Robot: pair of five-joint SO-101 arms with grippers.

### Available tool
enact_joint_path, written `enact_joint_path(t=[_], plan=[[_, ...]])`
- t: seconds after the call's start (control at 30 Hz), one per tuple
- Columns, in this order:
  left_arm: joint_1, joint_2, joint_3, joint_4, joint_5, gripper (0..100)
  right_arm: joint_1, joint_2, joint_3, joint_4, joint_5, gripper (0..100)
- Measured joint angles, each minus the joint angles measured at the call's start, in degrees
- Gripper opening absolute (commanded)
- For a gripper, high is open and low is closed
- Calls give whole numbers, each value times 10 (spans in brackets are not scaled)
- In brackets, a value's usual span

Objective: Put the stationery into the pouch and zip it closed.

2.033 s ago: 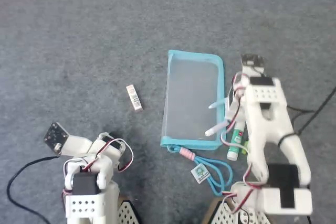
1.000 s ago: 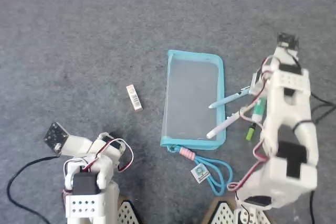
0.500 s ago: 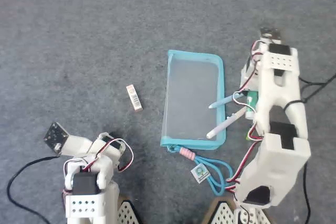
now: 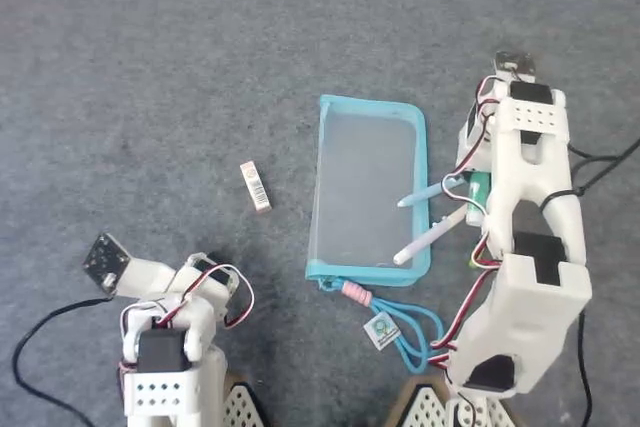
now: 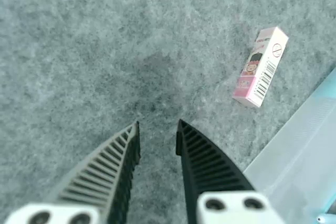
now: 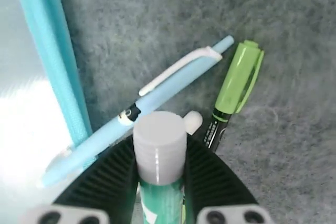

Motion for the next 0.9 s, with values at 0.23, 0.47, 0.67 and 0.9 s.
enact_joint_path(t=[0.23,0.47,0.67,0.9], plan=[[0,0,0,0,0,109,-14,0,-7,16,0,57],[0,0,0,0,0,109,-20,0,-7,74,0,55],[0,0,0,0,0,109,-11,0,-8,83,0,50],[0,0,0,0,0,109,-7,1,-37,85,0,28]])
